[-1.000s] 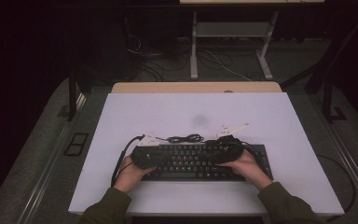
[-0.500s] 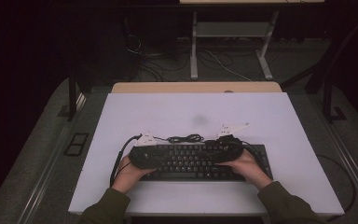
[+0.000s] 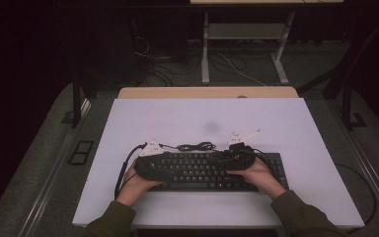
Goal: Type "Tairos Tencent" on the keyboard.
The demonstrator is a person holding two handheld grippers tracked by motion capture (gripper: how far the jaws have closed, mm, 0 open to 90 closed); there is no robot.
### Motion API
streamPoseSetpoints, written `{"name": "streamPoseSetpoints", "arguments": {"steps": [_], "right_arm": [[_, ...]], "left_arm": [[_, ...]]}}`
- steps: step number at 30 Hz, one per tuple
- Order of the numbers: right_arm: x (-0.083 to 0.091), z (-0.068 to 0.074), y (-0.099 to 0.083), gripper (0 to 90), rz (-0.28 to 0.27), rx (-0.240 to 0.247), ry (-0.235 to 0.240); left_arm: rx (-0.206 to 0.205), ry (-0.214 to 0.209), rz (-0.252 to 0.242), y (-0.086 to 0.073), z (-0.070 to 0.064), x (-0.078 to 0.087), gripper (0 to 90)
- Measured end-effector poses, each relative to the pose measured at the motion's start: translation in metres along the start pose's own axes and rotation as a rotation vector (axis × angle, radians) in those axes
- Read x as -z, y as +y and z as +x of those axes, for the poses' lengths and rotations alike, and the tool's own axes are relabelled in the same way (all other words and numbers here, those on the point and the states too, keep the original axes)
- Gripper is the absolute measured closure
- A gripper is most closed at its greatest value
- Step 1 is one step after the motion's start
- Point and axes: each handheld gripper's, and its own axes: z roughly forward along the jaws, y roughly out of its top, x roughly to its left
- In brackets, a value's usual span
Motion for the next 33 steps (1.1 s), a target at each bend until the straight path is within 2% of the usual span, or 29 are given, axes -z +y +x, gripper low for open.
{"name": "streamPoseSetpoints", "arguments": {"steps": [13, 21, 33], "right_arm": [[-0.008, 0.001, 0.005, 89.2, 0.034, 0.028, 0.054], [-0.016, 0.003, 0.007, 89.4, 0.064, 0.048, 0.076], [-0.021, 0.002, 0.007, 89.4, 0.092, 0.056, 0.078]], "left_arm": [[0.024, 0.022, -0.013, -0.005, 0.0, 0.008, 7.7], [0.039, 0.034, -0.007, -0.01, 0.001, 0.013, 2.0], [0.047, 0.045, -0.011, -0.013, 0.002, 0.018, 0.6]]}}
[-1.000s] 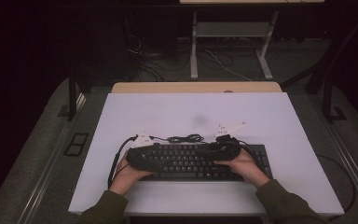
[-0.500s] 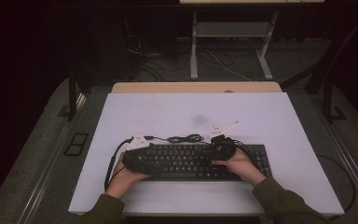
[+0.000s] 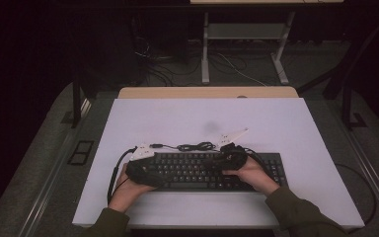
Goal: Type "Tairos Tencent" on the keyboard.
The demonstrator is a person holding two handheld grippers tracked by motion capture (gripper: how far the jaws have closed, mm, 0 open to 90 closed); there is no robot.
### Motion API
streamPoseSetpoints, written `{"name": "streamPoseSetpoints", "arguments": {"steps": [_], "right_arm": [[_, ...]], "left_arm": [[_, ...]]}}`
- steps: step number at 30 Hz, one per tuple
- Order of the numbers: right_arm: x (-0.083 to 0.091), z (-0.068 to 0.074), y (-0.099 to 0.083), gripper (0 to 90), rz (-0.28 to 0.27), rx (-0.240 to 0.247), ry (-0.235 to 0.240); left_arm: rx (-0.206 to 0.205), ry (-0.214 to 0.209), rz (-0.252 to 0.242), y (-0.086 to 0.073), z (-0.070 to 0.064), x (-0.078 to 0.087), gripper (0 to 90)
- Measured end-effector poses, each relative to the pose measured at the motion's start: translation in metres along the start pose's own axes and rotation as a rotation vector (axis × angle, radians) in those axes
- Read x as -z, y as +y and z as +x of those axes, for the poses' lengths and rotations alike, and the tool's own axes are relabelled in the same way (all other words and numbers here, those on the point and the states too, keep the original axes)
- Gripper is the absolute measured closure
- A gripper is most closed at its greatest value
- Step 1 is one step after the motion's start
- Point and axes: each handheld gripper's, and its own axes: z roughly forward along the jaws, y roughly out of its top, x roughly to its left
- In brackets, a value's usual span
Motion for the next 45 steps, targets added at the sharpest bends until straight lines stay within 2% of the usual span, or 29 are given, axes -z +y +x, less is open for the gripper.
{"name": "streamPoseSetpoints", "arguments": {"steps": [19, 34, 39, 45], "right_arm": [[-0.003, -0.001, -0.003, 89.4, 0.035, 0.018, -0.014], [-0.001, -0.001, -0.003, 88.9, 0.024, 0.015, -0.013], [0.003, -0.002, -0.003, 82.6, 0.008, 0.01, -0.018], [0.007, -0.003, -0.002, 73.2, -0.018, -0.003, -0.026]], "left_arm": [[0.002, -0.004, 0.006, 0.0, 0.0, 0.0, 0.7], [0.003, -0.005, 0.01, 0.0, 0.0, -0.001, 1.0], [-0.002, -0.006, 0.011, 0.0, 0.0, 0.0, 4.6], [-0.014, -0.016, 0.018, -0.001, 0.001, 0.0, 14.0]]}}
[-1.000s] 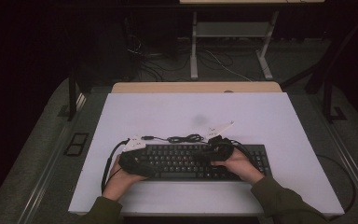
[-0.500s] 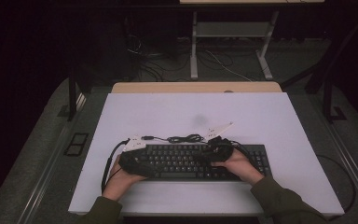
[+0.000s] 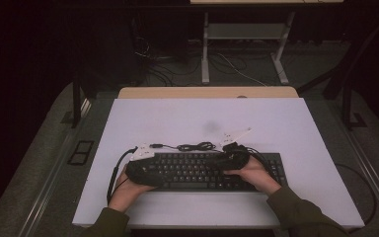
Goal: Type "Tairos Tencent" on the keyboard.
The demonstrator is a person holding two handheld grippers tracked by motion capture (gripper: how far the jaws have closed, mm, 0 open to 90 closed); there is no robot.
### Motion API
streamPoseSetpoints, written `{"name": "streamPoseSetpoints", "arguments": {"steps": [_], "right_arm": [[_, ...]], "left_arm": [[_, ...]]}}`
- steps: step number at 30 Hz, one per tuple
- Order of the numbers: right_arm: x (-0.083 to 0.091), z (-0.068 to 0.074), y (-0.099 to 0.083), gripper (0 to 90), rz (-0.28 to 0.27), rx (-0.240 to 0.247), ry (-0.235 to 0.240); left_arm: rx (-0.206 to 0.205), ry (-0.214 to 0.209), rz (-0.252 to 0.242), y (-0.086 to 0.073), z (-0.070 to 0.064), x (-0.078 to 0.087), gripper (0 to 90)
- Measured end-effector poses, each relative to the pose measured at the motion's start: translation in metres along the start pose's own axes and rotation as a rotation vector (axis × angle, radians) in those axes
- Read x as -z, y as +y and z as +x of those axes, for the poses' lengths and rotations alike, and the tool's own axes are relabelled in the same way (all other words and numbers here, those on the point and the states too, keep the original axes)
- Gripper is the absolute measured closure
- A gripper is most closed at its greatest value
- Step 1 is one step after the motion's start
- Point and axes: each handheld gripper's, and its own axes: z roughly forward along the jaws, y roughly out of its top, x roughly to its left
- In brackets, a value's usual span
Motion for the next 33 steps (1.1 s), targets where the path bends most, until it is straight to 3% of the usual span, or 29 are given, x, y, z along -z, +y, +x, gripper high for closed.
{"name": "streamPoseSetpoints", "arguments": {"steps": [6, 17, 24, 33], "right_arm": [[0.002, -0.0016, -0.0003, 61.0, -0.018, -0.018, -0.005], [0.0045, -0.0033, -0.0004, 38.1, -0.047, -0.046, -0.03], [0.0055, -0.0042, -0.0004, 34.0, -0.06, -0.051, -0.039], [0.0057, -0.0041, -0.0002, 33.1, -0.065, -0.053, -0.046]], "left_arm": [[0.001, -0.005, 0.0, 0.0002, -0.0001, 0.0009, 20.3], [-0.002, -0.031, 0.011, -0.0002, 0.0034, 0.0039, 57.4], [0.005, -0.048, 0.032, -0.0012, 0.0053, 0.0039, 77.2], [0.002, -0.058, 0.054, -0.0016, 0.0058, 0.0038, 89.0]]}}
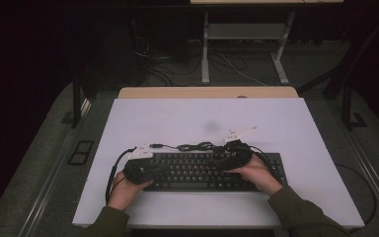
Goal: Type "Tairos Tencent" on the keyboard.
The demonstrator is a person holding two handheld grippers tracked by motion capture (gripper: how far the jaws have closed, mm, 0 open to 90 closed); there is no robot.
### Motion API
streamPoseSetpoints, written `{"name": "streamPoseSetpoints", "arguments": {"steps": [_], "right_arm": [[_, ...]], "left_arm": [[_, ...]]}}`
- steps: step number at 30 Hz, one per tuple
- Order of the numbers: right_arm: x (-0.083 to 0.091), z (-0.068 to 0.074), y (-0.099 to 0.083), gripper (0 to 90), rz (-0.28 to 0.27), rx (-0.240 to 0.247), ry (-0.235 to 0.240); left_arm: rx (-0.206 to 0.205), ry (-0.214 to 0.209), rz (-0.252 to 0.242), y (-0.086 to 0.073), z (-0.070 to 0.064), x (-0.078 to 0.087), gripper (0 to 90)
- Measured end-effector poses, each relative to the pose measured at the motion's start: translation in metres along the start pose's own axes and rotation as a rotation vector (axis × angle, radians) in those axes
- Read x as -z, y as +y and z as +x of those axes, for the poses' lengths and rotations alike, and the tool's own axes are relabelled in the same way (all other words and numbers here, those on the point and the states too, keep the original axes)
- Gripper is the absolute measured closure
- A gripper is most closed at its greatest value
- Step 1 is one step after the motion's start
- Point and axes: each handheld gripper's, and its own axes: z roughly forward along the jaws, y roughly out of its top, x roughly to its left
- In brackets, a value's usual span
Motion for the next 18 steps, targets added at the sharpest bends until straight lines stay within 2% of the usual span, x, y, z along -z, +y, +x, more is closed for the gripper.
{"name": "streamPoseSetpoints", "arguments": {"steps": [18], "right_arm": [[0.0001, 0.0001, 0.0, 32.7, -0.002, 0.0, -0.006]], "left_arm": [[-0.012, 0.0, 0.032, -0.0013, -0.0007, -0.0053, 89.1]]}}
